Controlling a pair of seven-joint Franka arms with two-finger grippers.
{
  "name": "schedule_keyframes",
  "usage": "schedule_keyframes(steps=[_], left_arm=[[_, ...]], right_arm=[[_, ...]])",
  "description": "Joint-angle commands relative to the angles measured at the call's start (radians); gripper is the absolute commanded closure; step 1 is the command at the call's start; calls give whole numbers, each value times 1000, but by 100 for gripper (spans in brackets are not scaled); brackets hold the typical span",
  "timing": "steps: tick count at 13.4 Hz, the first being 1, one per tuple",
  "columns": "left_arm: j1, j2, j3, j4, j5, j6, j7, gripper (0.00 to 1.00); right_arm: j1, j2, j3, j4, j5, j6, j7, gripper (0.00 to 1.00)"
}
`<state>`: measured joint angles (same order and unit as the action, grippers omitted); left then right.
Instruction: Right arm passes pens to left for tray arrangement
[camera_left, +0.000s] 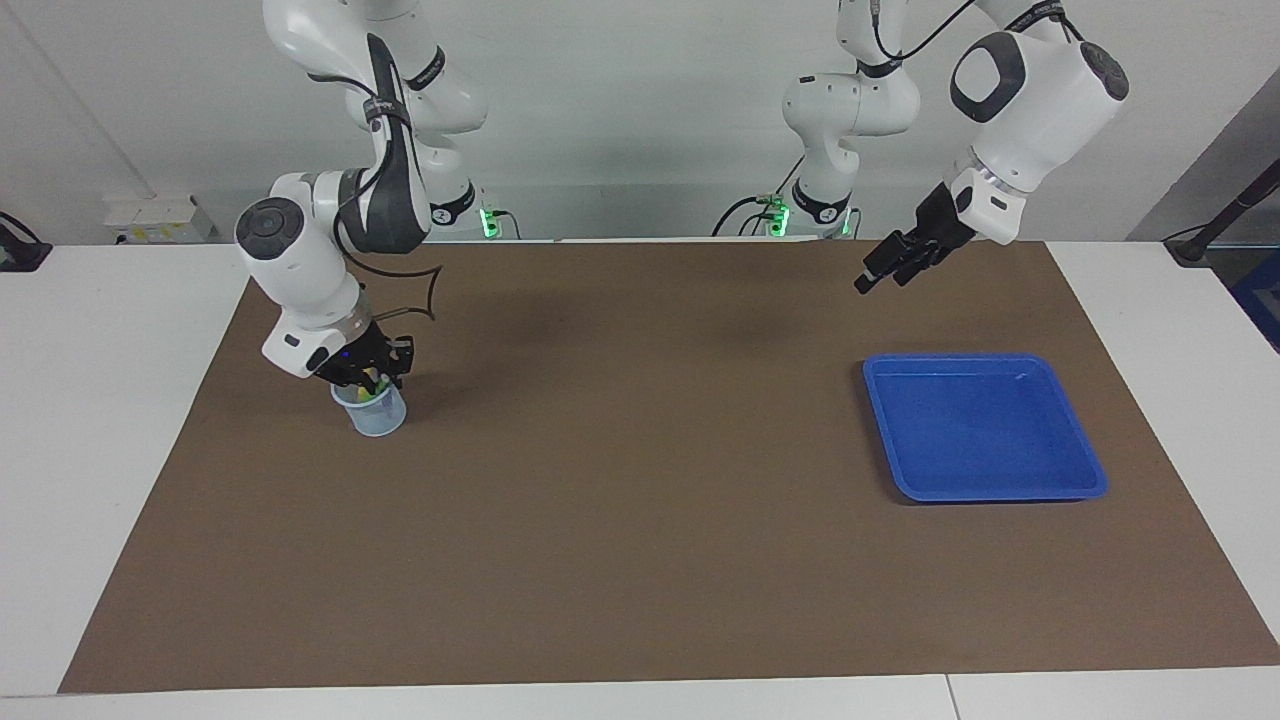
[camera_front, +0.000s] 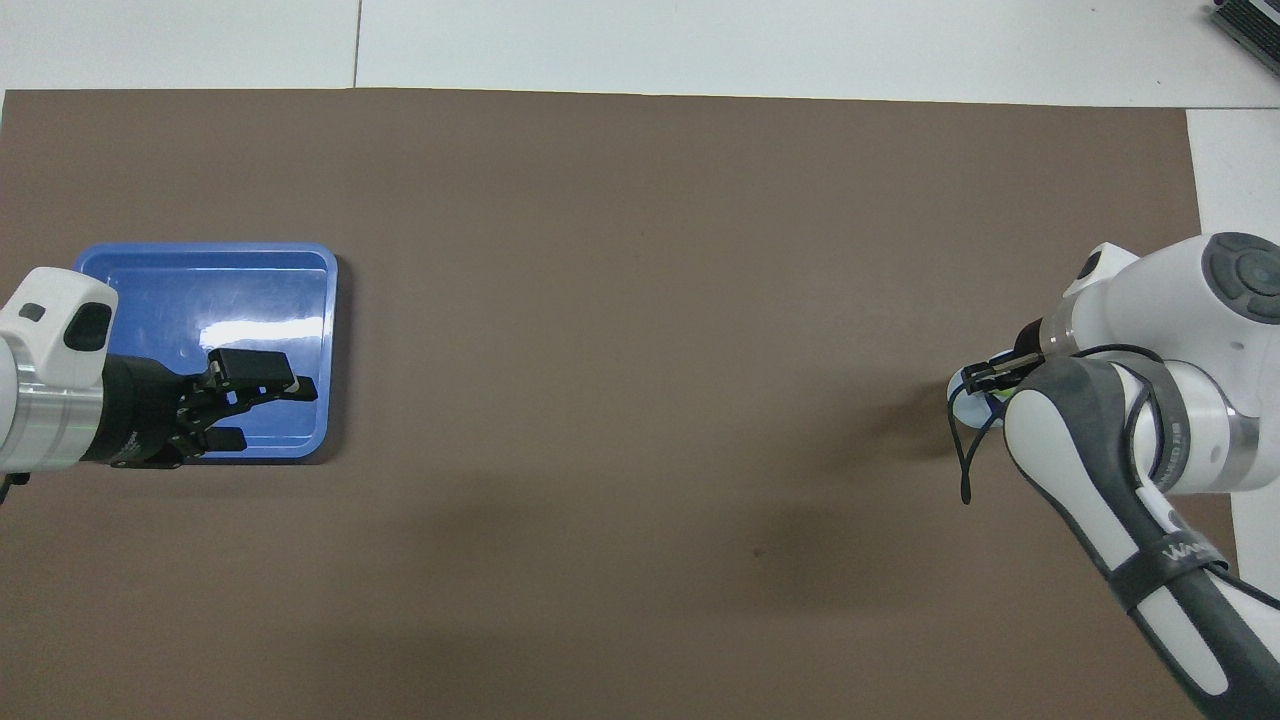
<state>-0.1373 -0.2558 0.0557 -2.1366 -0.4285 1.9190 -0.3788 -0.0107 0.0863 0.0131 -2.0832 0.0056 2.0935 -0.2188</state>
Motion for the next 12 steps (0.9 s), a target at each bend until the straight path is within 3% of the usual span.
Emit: schedule_keyframes(steps=[1,3,5,7,12], left_arm=[[-64,-28,6,-52,-65,86,-90,0],[-96,-28,6,-86,-113,147,-110,0],[-113,-20,6,-115,-189,202,-111,0],[-136,-14,6,-140,-231,253,-133,0],[-246,13,6,-198,-485,448,-140,0]], right_arm=[[-14,-16,5,-8,-3,-16,-28,73],[-14,-17,5,12,-3,-45,-28,82],[-14,-17,5,43,-15,-82,-31,82],[-14,-17,5,67,-16,-113,-63,88],[-14,-23,2,150,-44,-223,-109,100]])
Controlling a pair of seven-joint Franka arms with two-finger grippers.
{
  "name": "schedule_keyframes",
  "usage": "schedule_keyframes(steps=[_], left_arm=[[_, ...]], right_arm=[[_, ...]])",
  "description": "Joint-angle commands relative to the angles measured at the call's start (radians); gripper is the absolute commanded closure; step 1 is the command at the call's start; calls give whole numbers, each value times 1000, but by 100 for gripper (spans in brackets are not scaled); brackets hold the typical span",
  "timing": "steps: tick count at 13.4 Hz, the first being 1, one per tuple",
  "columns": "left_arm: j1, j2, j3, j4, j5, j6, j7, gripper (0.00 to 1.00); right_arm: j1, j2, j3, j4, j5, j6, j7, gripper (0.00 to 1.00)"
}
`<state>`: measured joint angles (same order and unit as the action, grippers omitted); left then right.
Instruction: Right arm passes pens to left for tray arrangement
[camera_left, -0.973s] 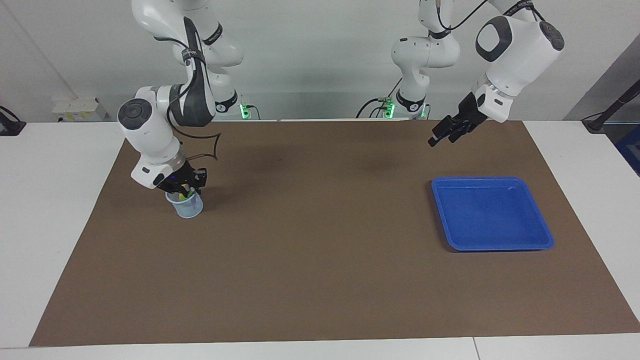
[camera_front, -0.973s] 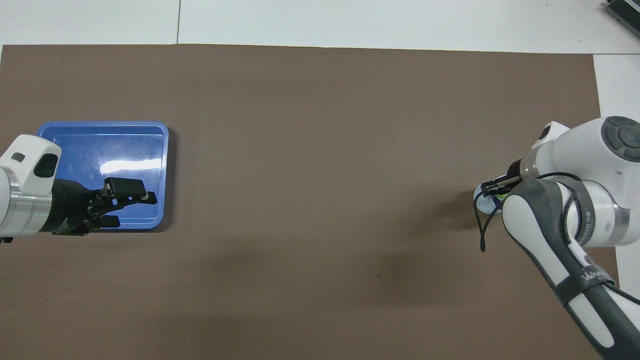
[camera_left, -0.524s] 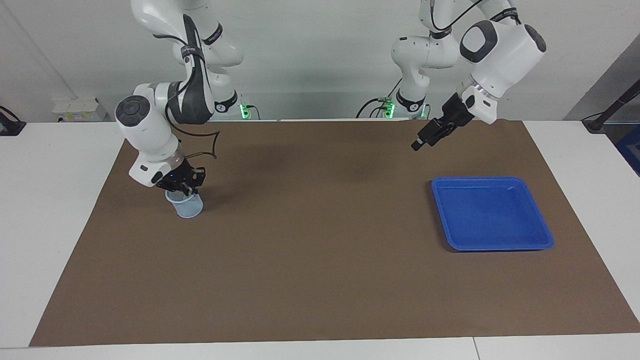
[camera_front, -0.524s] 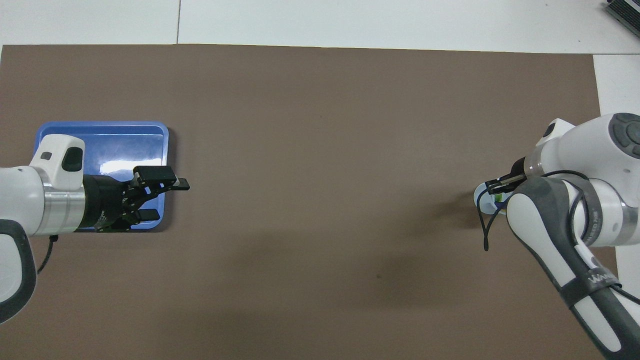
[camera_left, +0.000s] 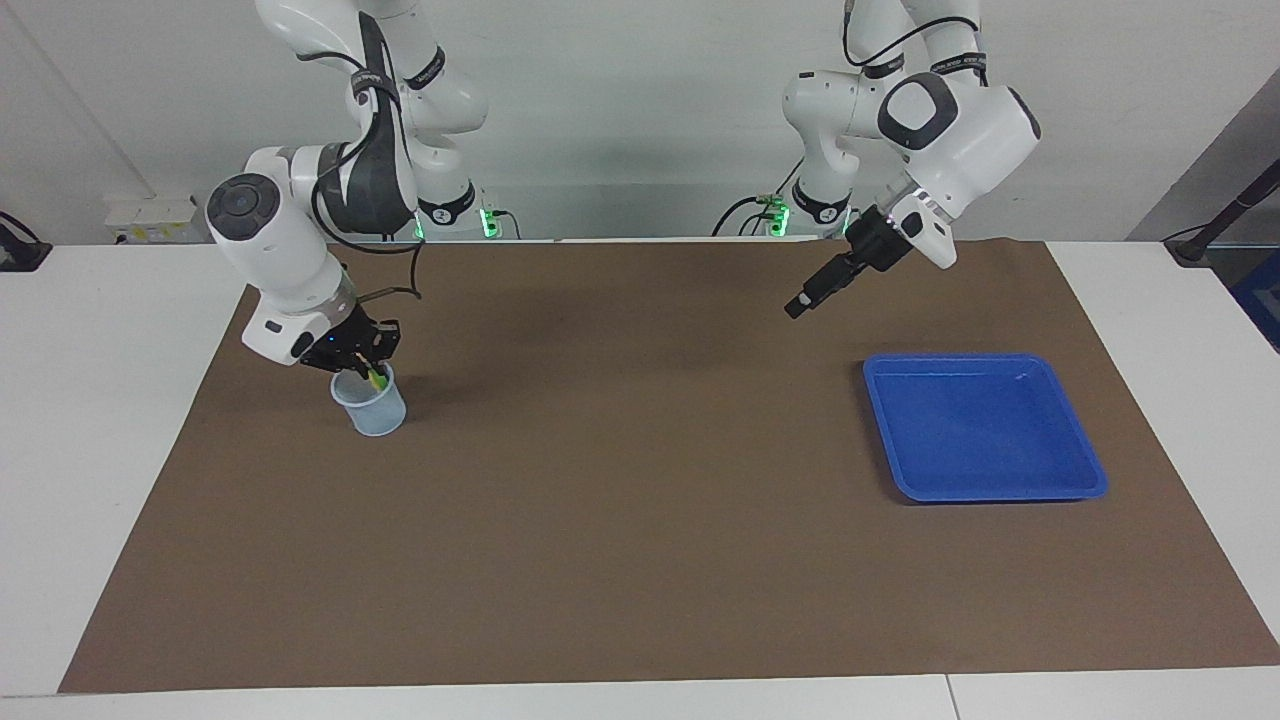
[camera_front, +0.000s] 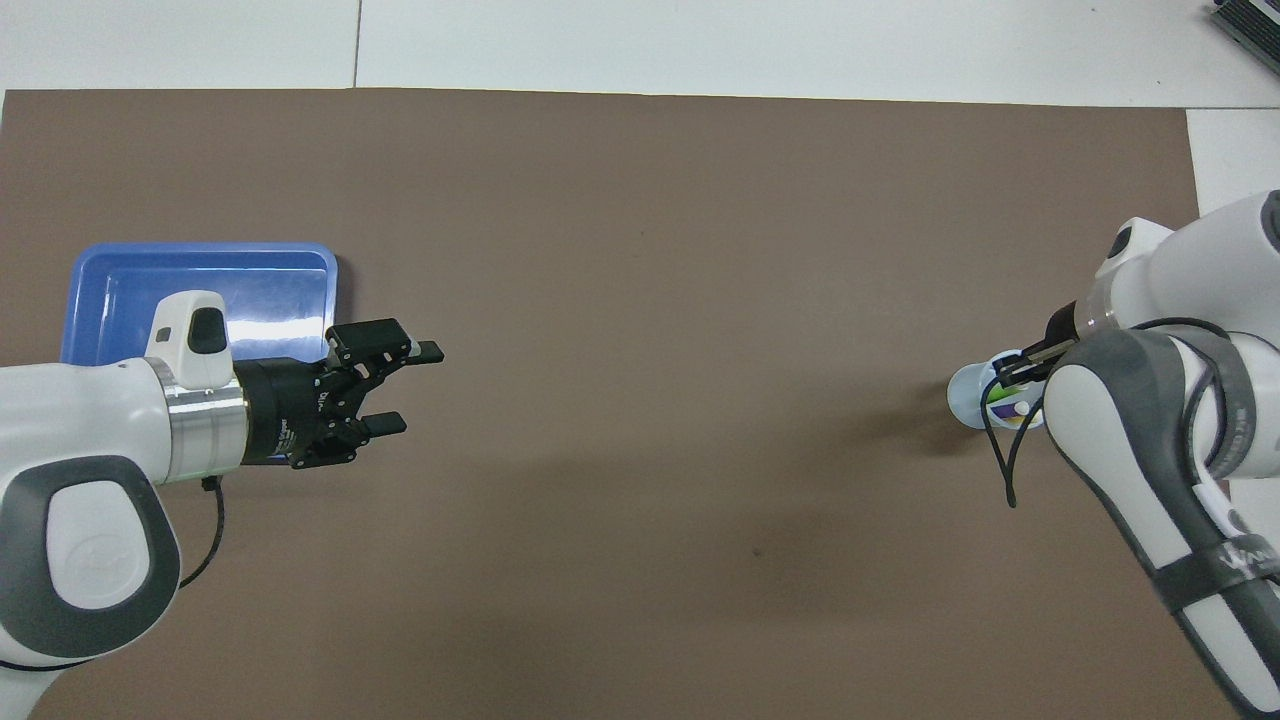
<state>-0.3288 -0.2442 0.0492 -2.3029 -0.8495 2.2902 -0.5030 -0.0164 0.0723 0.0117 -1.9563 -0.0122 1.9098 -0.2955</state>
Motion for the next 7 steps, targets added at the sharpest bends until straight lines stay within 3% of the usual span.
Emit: schedule_keyframes(steps=[1,3,7], left_arm=[[-73,5,12,-41,-119,115,-15,0],[-119,17,12,-49,-221,194,-14,0],[-212,35,12,-58,-391,374,-14,0]], right_arm=[[-8,-17,5,25,-26,-46,-33,100],[-4,-35,7,48,-26,-67,-34,100],[10,-34,42,223,-8,-189,-39,100]])
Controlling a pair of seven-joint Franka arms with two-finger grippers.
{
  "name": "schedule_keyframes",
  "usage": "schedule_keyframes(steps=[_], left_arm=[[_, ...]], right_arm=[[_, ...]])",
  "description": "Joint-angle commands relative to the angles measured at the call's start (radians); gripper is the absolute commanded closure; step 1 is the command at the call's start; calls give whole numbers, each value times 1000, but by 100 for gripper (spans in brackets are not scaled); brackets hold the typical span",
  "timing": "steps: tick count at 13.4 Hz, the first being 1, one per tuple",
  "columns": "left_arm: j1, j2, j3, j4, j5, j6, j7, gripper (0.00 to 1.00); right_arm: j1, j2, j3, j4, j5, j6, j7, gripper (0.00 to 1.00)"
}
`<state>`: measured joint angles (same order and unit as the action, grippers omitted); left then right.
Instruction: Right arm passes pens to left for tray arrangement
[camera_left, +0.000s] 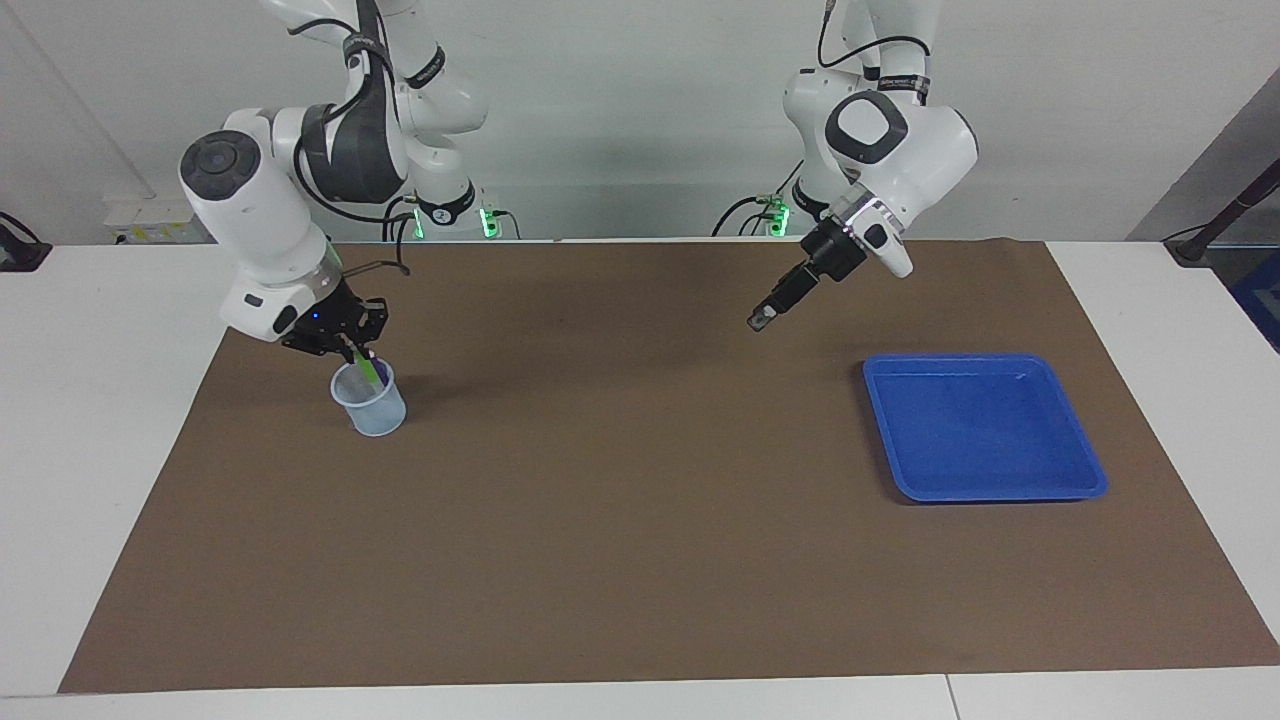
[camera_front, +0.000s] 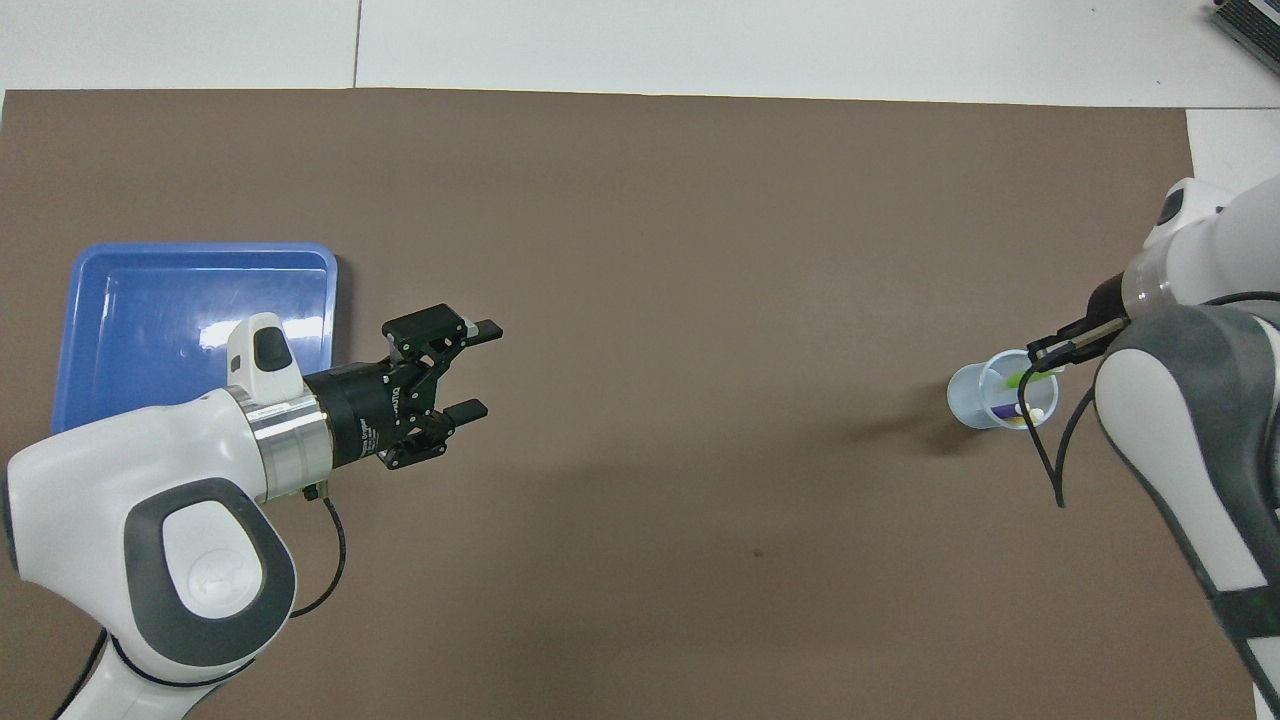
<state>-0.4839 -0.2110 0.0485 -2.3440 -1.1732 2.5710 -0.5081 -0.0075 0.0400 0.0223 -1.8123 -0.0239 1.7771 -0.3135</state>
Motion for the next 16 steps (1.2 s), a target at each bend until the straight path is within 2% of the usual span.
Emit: schedule_keyframes(steps=[1,3,6,11,14,16], left_arm=[[-86,7,13,-17,-112,139,-10,0],[-116,13,13,-15,-178,196,-10,0],[-120,15,14,-15,-178,198,-9,0],[-117,15,13,-5,-186,189,-12,0],[-124,24,13,17,-233,190,-56,0],[-127,39,13,55,-233,190,-130,0]], right_arm=[[1,-2,54,102,5,-64,-16,100],[3,-2,91,131,47,-64,5,100],[15,7,131,157,194,-29,160,100],[159,14,140,143,332,204,486,100],[234,9,140,90,442,410,692,100],[290,11,140,47,475,557,754,100]])
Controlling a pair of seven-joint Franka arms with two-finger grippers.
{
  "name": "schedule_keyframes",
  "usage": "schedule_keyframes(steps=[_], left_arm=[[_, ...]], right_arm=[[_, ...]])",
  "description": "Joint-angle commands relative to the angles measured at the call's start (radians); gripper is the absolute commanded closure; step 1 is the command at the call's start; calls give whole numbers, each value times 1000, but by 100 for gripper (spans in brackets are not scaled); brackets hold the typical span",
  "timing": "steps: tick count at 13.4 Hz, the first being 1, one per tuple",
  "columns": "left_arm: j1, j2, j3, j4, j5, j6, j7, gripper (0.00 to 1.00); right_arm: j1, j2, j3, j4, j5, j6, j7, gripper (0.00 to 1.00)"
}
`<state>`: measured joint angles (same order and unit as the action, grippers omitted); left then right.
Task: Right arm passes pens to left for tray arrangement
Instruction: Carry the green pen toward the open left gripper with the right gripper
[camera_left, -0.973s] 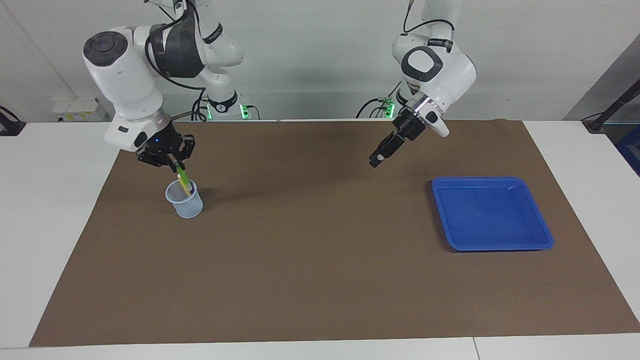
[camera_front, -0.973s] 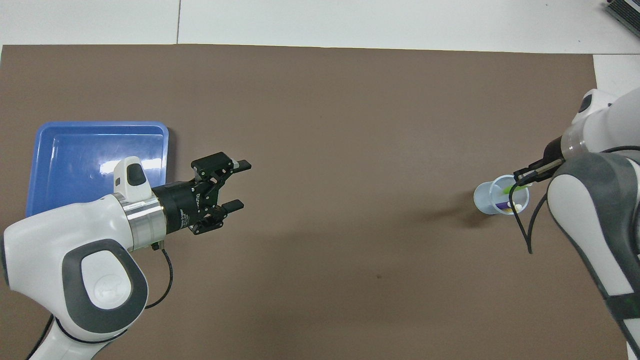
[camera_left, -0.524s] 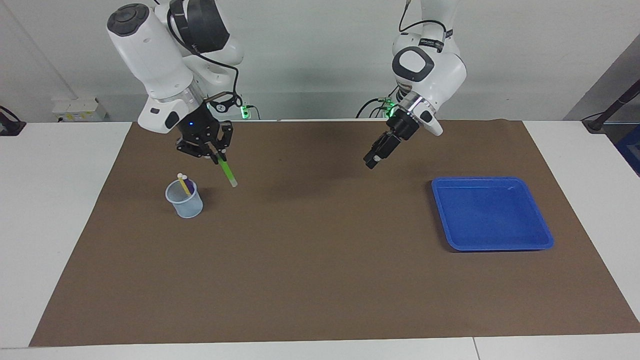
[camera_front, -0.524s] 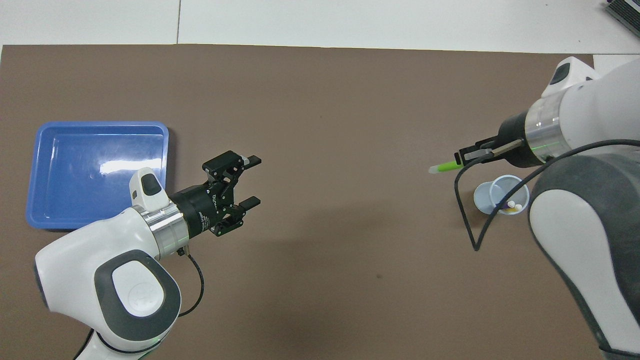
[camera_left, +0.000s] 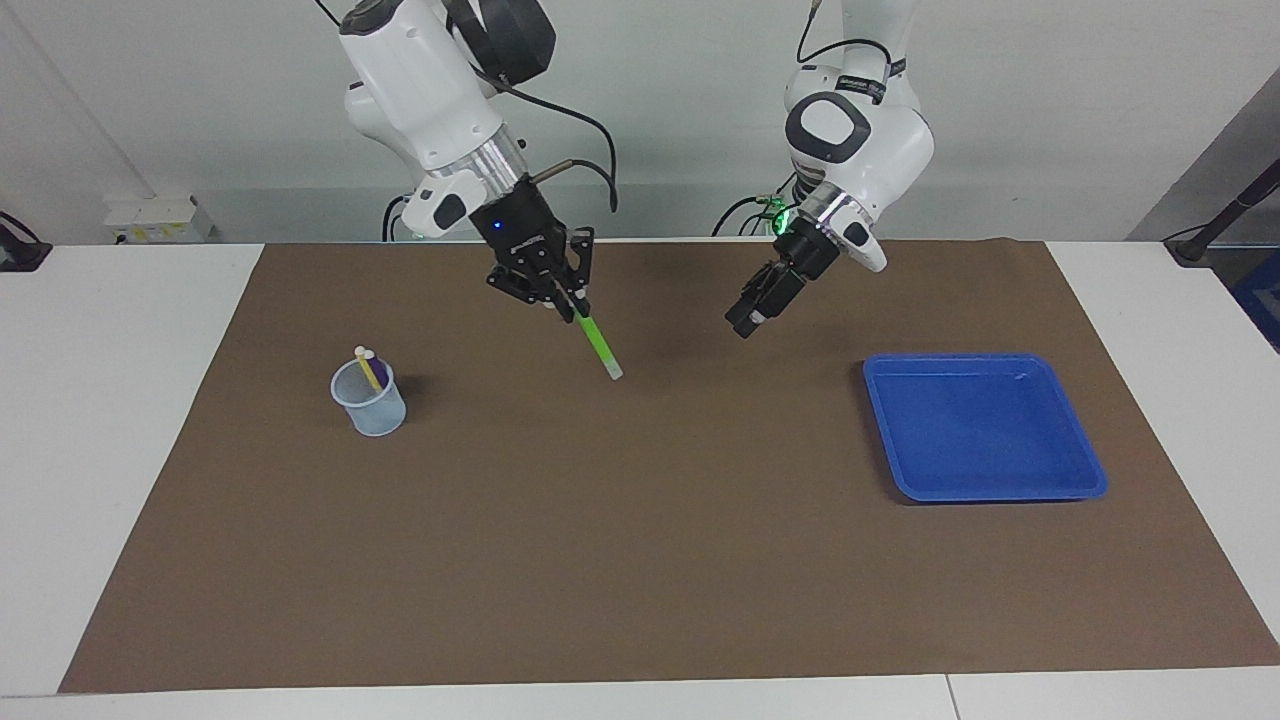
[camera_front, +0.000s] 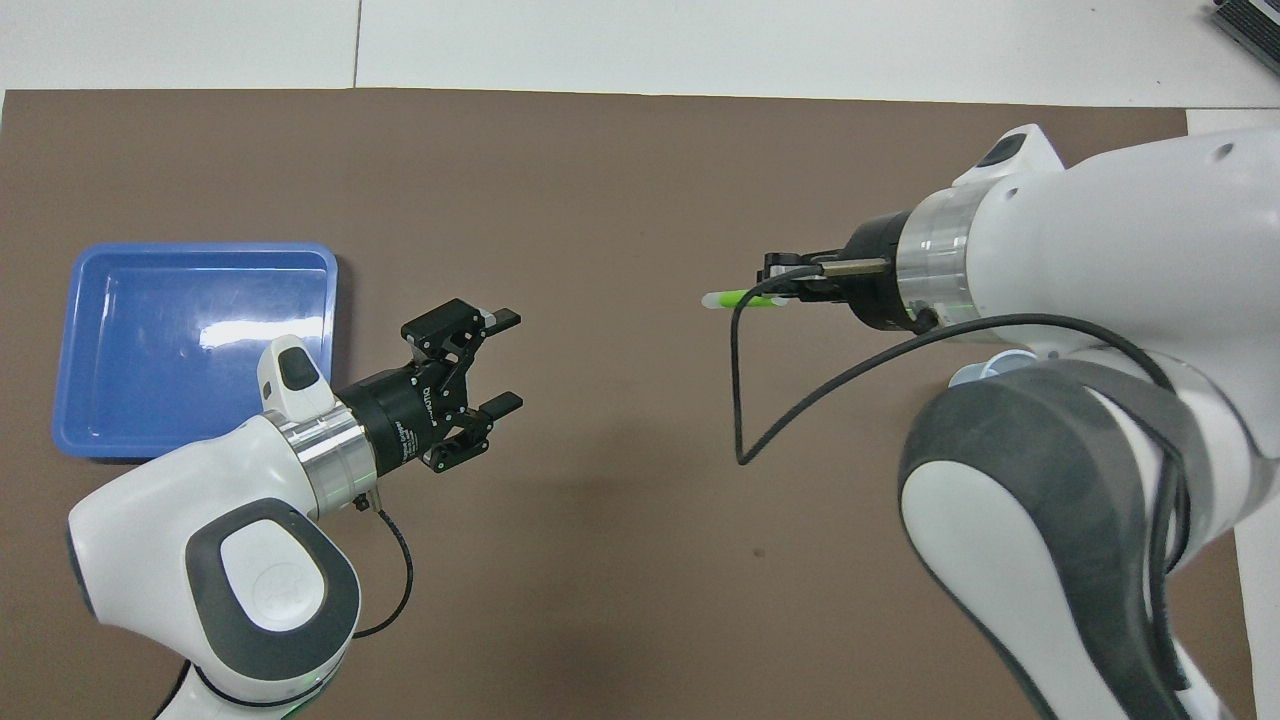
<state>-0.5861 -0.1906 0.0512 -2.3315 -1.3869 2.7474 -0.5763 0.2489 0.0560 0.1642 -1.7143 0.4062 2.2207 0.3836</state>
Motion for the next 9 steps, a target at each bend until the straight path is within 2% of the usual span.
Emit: schedule_keyframes(steps=[1,3,6,9], left_arm=[[-26,34,10,66,-20,14,-94,0],[-26,55,10,107,-20,21,-152,0],[-27,68,-5,124,-21,40,-189,0],[-29,74,-24,130,-50,70,-191,0]], right_arm=[[64,-4,-2,-76,65,184,69,100],[110,4,-2,-103,111,264,90,100],[154,2,0,-107,135,278,103,100],[194,1,-2,-116,152,343,155,100]])
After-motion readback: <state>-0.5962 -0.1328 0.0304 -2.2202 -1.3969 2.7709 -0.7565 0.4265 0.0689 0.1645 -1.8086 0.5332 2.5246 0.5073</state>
